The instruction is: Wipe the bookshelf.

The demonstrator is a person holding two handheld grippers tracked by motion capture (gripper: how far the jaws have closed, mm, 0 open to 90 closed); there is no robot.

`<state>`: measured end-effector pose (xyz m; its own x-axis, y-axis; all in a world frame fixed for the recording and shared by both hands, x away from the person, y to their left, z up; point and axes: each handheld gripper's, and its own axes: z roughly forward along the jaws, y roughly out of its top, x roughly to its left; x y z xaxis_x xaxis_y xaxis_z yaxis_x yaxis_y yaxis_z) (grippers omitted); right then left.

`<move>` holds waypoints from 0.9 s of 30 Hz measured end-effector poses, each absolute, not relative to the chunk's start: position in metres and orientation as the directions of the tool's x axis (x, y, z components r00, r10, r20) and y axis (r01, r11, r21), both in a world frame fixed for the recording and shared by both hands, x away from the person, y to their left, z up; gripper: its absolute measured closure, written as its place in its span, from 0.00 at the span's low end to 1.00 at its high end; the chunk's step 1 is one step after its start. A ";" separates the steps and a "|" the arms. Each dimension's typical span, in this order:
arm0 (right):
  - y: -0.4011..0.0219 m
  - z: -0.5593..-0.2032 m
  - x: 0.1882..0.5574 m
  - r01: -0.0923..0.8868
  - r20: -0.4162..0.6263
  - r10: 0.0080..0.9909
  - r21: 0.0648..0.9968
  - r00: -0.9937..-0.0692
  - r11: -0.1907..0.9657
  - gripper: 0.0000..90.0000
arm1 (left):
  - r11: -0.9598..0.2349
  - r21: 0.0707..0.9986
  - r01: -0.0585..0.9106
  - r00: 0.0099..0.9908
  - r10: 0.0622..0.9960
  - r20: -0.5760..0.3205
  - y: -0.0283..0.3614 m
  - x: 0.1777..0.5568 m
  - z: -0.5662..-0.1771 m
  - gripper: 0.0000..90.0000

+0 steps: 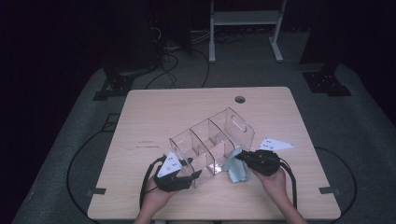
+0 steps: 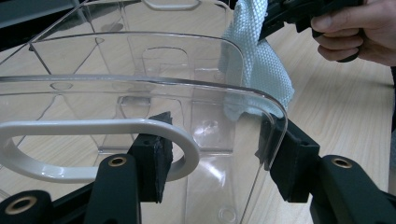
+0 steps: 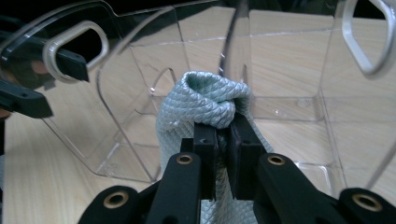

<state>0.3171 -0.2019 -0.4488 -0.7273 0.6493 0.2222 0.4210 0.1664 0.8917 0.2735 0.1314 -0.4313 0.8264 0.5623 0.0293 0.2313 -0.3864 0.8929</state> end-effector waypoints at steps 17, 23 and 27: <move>-0.161 -0.431 0.294 0.358 0.195 0.529 0.906 -0.826 0.226 0.92 | -0.390 0.890 0.235 0.825 0.565 0.029 0.131 0.273 -0.431 0.51; -0.147 -0.432 0.294 0.351 0.183 0.512 0.901 -0.839 0.254 0.92 | -0.390 0.890 0.236 0.825 0.565 0.029 0.131 0.273 -0.431 0.51; -0.143 -0.454 0.292 0.388 0.191 0.520 0.870 -0.833 0.303 0.92 | -0.391 0.890 0.236 0.825 0.564 0.029 0.131 0.273 -0.431 0.51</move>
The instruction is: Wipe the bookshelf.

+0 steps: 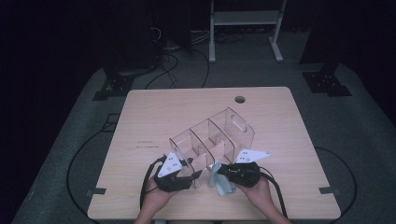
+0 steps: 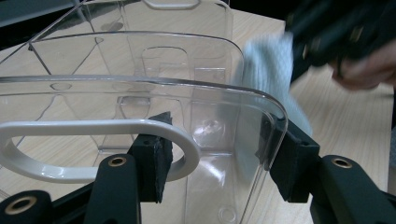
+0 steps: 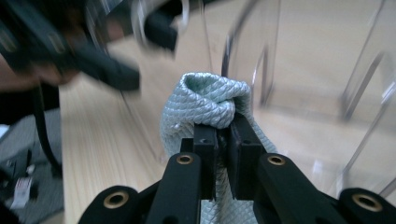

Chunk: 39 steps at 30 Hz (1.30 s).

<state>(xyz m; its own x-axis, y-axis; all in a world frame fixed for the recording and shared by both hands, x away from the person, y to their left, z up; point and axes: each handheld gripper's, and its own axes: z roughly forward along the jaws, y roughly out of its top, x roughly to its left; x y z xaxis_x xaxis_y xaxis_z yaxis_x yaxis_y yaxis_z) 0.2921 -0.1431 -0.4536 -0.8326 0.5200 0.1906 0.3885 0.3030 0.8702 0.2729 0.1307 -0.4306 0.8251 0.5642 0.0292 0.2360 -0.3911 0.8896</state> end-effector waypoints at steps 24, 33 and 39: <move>-0.145 -0.448 0.294 0.371 0.182 0.538 0.889 -0.823 0.268 0.92 | -0.392 0.890 0.234 0.827 0.561 0.029 0.129 0.273 -0.430 0.51; -0.142 -0.474 0.296 0.416 0.193 0.549 0.853 -0.813 0.316 0.92 | -0.395 0.888 0.236 0.825 0.564 0.032 0.128 0.272 -0.431 0.51; -0.141 -0.481 0.298 0.450 0.212 0.553 0.827 -0.805 0.337 0.91 | -0.391 0.890 0.236 0.826 0.563 0.028 0.129 0.272 -0.431 0.51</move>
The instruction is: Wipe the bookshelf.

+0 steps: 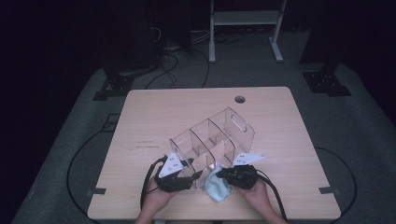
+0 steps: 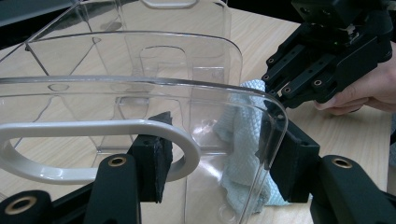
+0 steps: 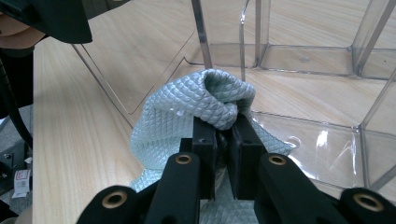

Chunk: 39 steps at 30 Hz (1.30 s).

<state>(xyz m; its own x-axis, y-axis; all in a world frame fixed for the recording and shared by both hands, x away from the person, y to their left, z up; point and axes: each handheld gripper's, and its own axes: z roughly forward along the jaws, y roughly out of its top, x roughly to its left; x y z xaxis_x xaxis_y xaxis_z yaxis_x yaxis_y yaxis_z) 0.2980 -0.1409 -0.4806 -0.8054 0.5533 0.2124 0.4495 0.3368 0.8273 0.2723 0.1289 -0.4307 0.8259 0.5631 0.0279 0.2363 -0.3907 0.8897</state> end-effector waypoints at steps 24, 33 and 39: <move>-0.144 -0.465 0.294 0.402 0.187 0.549 0.865 -0.814 0.300 0.91 | -0.406 0.882 0.237 0.854 0.520 0.010 0.131 0.272 -0.428 0.45; -0.146 -0.459 0.294 0.409 0.192 0.545 0.859 -0.816 0.309 0.91 | -0.424 0.878 0.223 0.871 0.491 0.016 0.131 0.271 -0.426 0.46; -0.152 -0.437 0.294 0.374 0.171 0.545 0.883 -0.821 0.285 0.90 | -0.427 0.879 0.214 0.875 0.483 0.021 0.126 0.269 -0.426 0.48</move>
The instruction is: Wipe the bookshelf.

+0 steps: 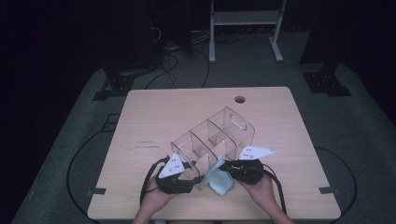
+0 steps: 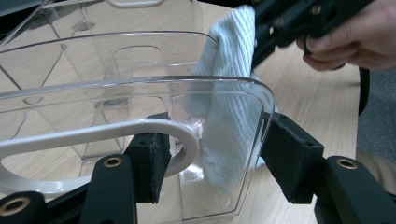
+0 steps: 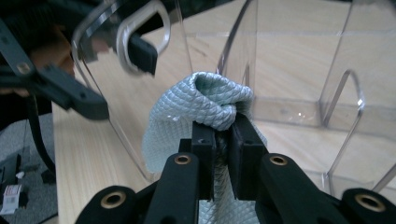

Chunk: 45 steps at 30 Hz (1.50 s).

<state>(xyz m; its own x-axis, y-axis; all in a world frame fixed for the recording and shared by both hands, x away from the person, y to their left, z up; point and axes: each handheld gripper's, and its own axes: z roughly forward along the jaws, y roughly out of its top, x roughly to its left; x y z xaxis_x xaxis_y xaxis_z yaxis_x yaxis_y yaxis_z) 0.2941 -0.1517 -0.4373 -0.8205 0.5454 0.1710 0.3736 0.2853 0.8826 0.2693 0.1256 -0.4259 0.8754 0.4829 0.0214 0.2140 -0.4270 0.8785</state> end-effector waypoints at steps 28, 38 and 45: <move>-0.167 -0.449 0.291 0.376 0.193 0.550 0.894 -0.813 0.242 0.90 | -0.442 0.878 0.184 0.908 0.418 0.020 0.125 0.267 -0.423 0.49; -0.161 -0.476 0.296 0.434 0.216 0.557 0.852 -0.802 0.294 0.90 | -0.441 0.878 0.185 0.906 0.422 0.021 0.129 0.270 -0.424 0.49; -0.162 -0.472 0.292 0.427 0.198 0.560 0.848 -0.805 0.314 0.91 | -0.444 0.877 0.186 0.908 0.419 0.019 0.131 0.270 -0.424 0.45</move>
